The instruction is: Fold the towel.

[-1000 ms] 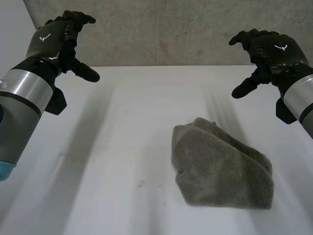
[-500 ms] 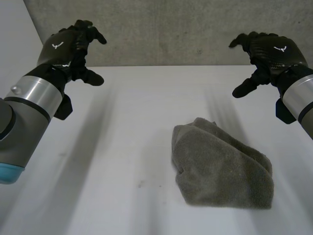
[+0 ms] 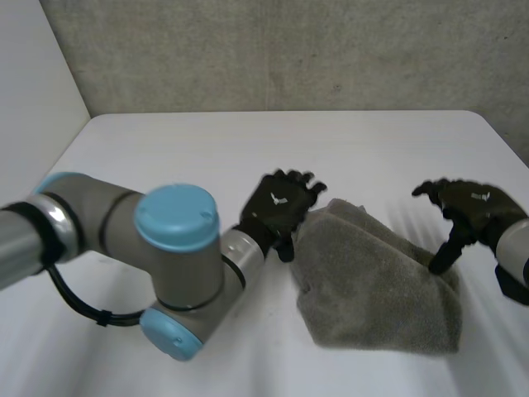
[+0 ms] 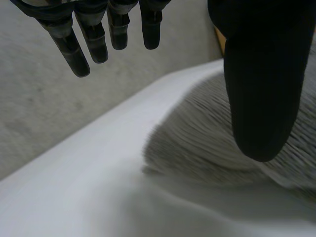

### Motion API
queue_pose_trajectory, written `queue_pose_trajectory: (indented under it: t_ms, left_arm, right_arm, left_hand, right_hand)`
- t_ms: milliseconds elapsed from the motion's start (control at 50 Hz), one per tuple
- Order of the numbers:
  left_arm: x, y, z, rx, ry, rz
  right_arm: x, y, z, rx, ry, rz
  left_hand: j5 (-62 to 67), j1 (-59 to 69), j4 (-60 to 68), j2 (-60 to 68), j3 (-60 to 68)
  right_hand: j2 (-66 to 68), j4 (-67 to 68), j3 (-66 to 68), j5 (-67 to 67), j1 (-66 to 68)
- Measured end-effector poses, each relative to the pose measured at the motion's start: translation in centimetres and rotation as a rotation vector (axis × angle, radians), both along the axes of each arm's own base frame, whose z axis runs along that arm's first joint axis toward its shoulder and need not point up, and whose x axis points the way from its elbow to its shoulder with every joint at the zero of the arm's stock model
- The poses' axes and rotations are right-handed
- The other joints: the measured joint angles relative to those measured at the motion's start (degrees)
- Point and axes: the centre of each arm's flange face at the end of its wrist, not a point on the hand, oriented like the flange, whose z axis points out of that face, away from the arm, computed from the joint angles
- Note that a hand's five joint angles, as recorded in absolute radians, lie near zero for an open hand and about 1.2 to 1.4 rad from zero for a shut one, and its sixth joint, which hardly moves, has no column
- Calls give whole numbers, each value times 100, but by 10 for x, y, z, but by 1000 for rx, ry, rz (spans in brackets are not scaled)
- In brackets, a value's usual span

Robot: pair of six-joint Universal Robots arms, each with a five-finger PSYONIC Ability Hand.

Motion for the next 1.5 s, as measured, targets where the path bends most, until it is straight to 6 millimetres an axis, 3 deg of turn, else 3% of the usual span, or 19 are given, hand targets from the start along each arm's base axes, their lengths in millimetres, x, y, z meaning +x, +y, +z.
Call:
queue_pose_trajectory:
  t_ms: [100,160,200,220,260,340,460,580,680,860,880,940,960,1000,1020,1100,1300,1400,1500]
  left_arm:
    - [-8,12,-23,16,-47,-38]
    - [-10,15,-30,25,-58,-48]
    - [-11,16,-32,28,-59,-50]
    - [-12,16,-33,29,-60,-49]
    - [-12,16,-32,29,-58,-47]
    - [-11,14,-24,20,-47,-36]
    - [-3,14,3,-13,-20,-3]
    - [18,26,36,-35,-14,47]
    - [43,49,51,-11,-47,61]
    - [80,92,29,120,-187,40]
    - [86,99,24,146,-216,34]
    - [89,104,20,165,-237,30]
    - [94,109,16,185,-259,26]
    - [96,111,16,191,-266,25]
    - [97,112,19,191,-265,28]
    - [102,105,32,168,-236,59]
    - [129,52,59,111,-143,254]
    - [142,27,57,111,-128,339]
    - [146,16,42,154,-144,363]
  right_arm:
    - [-4,9,-25,40,-12,6]
    - [-2,13,-38,74,-22,25]
    - [-1,14,-44,95,-27,37]
    - [0,14,-49,110,-31,46]
    - [2,13,-55,128,-35,57]
    - [6,6,-61,138,-39,74]
    - [14,-12,-54,64,-51,97]
    - [39,-18,-34,-89,-81,176]
    - [63,-3,-17,-151,-90,270]
    - [69,53,-27,100,109,429]
    - [67,62,-29,148,159,461]
    - [64,72,-30,200,209,498]
    - [61,81,-28,252,255,537]
    - [60,84,-26,267,269,550]
    - [60,83,-23,268,272,555]
    - [62,73,-7,203,239,525]
    - [76,39,32,34,122,453]
    - [88,21,37,8,87,448]
    - [105,2,36,-18,68,470]
  left_hand:
    - [160,218,205,0,203]
    - [1068,1145,1097,0,1094]
    - [1274,1368,1303,0,1299]
    - [2385,2479,2431,0,2430]
    - [3122,3231,3187,0,3179]
    - [4852,4905,4930,0,4916]
    - [5516,5443,5700,0,5681]
    - [5620,5468,5795,0,5781]
    - [5656,5468,5813,0,5801]
    - [5097,5104,5076,0,5075]
    - [4400,4352,4431,0,4390]
    - [3788,3760,3804,0,3808]
    - [3083,3075,3048,0,3060]
    - [2792,2823,2826,0,2833]
    - [2537,2558,2534,0,2540]
    - [1568,1602,1596,0,1615]
    - [625,659,656,0,661]
    - [571,610,605,0,612]
    - [571,610,605,0,612]
  right_hand:
    - [16,4,24,0,55]
    - [283,243,302,0,440]
    - [1032,980,1024,574,1247]
    - [1669,1650,1687,1214,2107]
    - [2372,2277,2374,1839,2754]
    - [4662,4664,4640,4075,5491]
    - [5812,5835,5799,5271,6690]
    - [5925,5949,5906,5388,6794]
    - [5936,5960,5927,5391,6812]
    - [5938,5964,5936,5412,6813]
    - [5606,5662,5694,5242,6461]
    - [4921,5008,5061,4639,5735]
    - [3689,3664,3695,3318,4261]
    - [3240,3195,3231,2821,3584]
    - [1667,1745,1678,1402,2041]
    - [384,390,399,119,457]
    - [34,42,50,20,41]
    - [34,32,50,20,41]
    - [260,209,274,20,376]
